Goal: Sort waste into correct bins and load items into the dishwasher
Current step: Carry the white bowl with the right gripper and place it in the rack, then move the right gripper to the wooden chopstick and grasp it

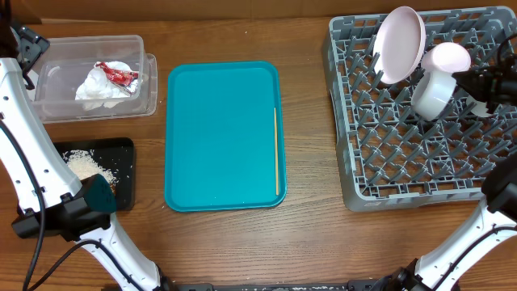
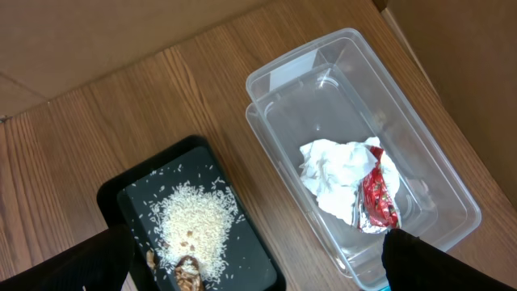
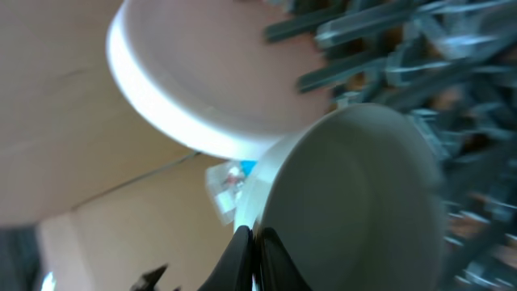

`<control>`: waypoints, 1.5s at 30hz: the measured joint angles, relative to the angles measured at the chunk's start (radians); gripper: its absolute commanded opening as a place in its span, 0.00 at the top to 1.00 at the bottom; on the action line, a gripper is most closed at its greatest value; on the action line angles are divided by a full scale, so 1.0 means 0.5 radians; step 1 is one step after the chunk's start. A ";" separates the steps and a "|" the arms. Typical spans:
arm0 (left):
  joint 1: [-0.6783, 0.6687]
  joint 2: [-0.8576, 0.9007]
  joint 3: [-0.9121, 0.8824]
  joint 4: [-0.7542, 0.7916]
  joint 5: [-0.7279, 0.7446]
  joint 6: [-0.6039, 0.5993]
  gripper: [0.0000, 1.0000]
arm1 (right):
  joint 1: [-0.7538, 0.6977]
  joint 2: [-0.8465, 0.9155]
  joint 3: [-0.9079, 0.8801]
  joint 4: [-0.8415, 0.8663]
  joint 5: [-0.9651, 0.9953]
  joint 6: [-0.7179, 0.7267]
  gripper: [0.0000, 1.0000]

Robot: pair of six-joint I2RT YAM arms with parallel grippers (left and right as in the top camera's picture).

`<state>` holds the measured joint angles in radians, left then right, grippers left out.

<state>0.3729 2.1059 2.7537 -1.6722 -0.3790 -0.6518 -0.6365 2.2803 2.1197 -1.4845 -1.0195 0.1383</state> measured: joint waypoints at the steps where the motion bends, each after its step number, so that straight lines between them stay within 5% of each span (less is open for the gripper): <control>1: 0.000 0.000 0.000 0.000 0.000 0.000 0.00 | -0.008 -0.008 0.023 0.007 0.111 0.047 0.96; 16: 0.000 0.000 0.001 0.000 0.000 0.000 0.00 | -0.003 -0.011 0.493 -0.293 1.626 0.527 0.93; 26: 0.000 0.000 0.001 0.000 0.000 -0.001 0.00 | 0.139 -0.155 0.546 -0.369 1.616 0.454 0.91; 32: 0.000 0.000 0.001 0.000 0.000 -0.001 0.00 | 0.582 -0.322 0.549 -0.414 1.402 0.252 0.86; 36: 0.000 0.000 0.000 0.000 0.000 0.000 0.00 | 1.001 -0.413 0.549 -0.414 1.397 0.200 0.56; 45: 0.000 0.000 0.001 0.000 0.000 0.000 0.00 | 1.814 -0.437 0.346 -0.269 1.592 0.185 0.61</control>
<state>0.3729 2.1059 2.7541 -1.6722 -0.3790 -0.6518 0.2707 2.0617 2.2929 -1.6188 -0.2234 0.2310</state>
